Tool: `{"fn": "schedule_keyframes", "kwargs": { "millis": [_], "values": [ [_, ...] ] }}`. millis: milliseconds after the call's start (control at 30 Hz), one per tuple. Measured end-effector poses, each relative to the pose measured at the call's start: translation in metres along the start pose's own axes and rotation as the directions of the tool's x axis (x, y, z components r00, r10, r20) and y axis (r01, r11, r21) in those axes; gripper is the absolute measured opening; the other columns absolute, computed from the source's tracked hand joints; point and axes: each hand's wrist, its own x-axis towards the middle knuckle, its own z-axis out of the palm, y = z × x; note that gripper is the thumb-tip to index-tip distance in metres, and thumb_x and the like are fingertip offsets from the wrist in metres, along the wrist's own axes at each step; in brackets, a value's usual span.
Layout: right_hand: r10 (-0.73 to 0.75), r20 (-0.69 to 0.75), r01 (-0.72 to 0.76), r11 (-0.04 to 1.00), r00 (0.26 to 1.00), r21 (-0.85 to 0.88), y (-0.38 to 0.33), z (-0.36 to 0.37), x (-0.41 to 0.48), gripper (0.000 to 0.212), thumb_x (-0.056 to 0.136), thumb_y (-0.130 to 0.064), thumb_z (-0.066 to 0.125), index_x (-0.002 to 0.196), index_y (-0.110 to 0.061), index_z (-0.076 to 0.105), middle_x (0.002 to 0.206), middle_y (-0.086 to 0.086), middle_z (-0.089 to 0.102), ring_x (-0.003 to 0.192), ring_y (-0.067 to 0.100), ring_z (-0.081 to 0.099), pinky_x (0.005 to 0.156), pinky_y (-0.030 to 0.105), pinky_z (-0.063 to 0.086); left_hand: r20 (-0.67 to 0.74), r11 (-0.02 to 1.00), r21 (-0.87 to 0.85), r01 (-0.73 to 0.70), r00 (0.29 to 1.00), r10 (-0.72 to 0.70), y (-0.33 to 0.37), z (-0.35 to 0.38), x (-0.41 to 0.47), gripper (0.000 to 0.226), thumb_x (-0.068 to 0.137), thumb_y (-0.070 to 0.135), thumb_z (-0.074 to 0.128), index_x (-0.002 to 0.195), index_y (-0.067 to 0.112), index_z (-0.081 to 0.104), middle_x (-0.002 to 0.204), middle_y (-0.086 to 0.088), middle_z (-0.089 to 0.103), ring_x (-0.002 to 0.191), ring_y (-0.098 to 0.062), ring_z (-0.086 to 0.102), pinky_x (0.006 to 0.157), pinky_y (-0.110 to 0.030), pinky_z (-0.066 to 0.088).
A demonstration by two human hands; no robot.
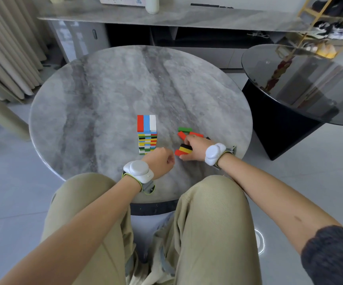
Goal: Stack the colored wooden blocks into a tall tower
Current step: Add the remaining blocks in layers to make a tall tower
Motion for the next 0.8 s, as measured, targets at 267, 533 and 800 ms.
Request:
{"fn": "schedule_keyframes", "kwargs": {
  "millis": [267, 533, 800],
  "values": [
    [0.086, -0.301, 0.136, 0.752, 0.950, 0.645, -0.030, -0.062, 0.008, 0.042, 0.077, -0.023, 0.075, 0.109, -0.007, 0.054, 0.094, 0.001, 0.046, 0.060, 0.005, 0.049, 0.041, 0.014, 0.043, -0.162, 0.977, -0.108, -0.183, 0.973, 0.164, 0.016, -0.076, -0.037, 0.010, 0.086, 0.016, 0.053, 0.085, 0.014, 0.063, 0.077, 0.005, 0.062, 0.070, -0.014, 0.058, 0.065, -0.025, 0.049],
    [-0.076, -0.356, 0.290, 0.747, 0.931, 0.598, -0.083, -0.080, 0.026, 0.037, 0.074, -0.023, 0.077, 0.103, -0.013, 0.058, 0.091, -0.004, 0.048, 0.056, -0.006, 0.044, 0.056, 0.011, 0.034, -0.600, 0.952, -0.295, -0.082, 0.791, -0.118, -0.029, -0.115, -0.026, 0.007, 0.086, 0.020, 0.058, 0.091, 0.016, 0.058, 0.079, 0.001, 0.059, 0.064, -0.016, 0.052, 0.066, -0.031, 0.045],
    [-0.148, -0.327, 0.288, 0.854, 0.933, 0.433, -0.088, -0.081, 0.024, 0.042, 0.070, -0.026, 0.080, 0.104, -0.016, 0.058, 0.096, -0.003, 0.046, 0.062, -0.005, 0.042, 0.064, 0.015, 0.034, -0.350, 0.937, -0.319, -0.143, 0.936, 0.024, -0.060, -0.084, -0.007, 0.094, 0.064, 0.031, 0.084, 0.141, 0.018, 0.030, 0.137, -0.001, 0.040, 0.126, -0.010, 0.040, 0.099, -0.017, 0.032]
  ]
}}
